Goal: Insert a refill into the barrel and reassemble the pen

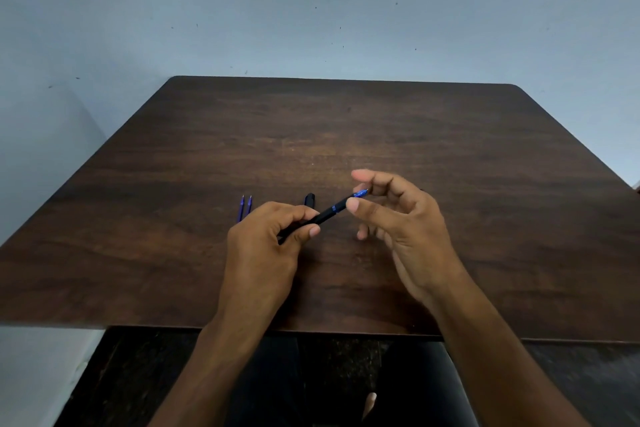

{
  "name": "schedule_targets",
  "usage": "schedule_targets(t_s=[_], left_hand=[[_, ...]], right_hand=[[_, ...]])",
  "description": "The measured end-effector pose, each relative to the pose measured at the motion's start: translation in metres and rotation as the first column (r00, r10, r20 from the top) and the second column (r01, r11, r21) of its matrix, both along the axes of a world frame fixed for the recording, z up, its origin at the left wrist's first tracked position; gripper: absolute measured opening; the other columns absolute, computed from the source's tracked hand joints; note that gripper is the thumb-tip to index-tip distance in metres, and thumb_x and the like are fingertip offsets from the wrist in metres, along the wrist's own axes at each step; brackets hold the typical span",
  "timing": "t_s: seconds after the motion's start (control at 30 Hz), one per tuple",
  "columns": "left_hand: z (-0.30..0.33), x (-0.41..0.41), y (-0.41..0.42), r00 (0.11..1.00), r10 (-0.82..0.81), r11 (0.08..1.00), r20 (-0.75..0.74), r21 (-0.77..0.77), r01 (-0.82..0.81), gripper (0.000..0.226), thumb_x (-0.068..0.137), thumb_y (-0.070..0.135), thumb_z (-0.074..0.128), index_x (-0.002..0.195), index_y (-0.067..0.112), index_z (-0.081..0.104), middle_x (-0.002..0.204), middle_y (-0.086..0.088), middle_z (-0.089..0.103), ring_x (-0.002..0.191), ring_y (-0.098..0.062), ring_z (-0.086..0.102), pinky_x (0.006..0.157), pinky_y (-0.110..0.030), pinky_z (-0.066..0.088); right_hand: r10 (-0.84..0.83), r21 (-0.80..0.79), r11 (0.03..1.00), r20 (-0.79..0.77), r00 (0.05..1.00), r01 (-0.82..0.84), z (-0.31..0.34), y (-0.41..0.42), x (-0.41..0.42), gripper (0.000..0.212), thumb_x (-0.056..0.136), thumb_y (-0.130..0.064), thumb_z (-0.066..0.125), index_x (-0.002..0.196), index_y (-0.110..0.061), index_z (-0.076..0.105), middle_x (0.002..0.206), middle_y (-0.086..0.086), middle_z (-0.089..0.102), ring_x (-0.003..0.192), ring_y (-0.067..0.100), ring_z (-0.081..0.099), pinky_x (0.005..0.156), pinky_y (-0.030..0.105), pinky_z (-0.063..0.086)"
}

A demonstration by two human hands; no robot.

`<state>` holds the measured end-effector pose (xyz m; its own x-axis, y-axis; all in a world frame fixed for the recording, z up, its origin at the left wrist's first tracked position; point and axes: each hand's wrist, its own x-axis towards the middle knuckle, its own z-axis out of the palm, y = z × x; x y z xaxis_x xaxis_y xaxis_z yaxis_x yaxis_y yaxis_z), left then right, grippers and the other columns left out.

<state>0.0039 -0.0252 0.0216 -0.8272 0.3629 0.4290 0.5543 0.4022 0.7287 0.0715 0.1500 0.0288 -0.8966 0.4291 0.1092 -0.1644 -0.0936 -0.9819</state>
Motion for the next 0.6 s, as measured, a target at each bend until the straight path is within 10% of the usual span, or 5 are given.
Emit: schedule_targets(t_s=[0.4, 0.6], left_hand=[[0.0020, 0.0028, 0.0016, 1.000, -0.006, 1.000, 0.003, 0.009, 0.006, 0.028, 0.078, 0.014, 0.080, 0.103, 0.027, 0.074, 0.092, 0.024, 0.064, 0.095, 0.011, 0.060, 0.082, -0.002, 0.042], [0.0027, 0.0009, -0.0037, 1.000, 0.003, 1.000, 0.014, 0.011, -0.003, 0.029, 0.078, 0.012, 0.080, 0.103, 0.026, 0.075, 0.092, 0.024, 0.065, 0.095, 0.015, 0.059, 0.080, 0.001, 0.040]], right_hand=[[-0.121, 0.098, 0.989, 0.075, 0.990, 0.113, 0.0003, -0.0025, -0.0030, 0.024, 0.075, -0.042, 0.085, 0.081, -0.021, 0.075, 0.074, 0.000, 0.071, 0.059, 0.015, 0.057, 0.064, 0.029, 0.052], [0.009, -0.014, 1.000, -0.022, 1.000, -0.010, 0.0010, -0.0021, -0.0003, 0.031, 0.081, -0.008, 0.076, 0.109, -0.021, 0.077, 0.096, 0.002, 0.073, 0.076, 0.025, 0.061, 0.074, 0.037, 0.052]])
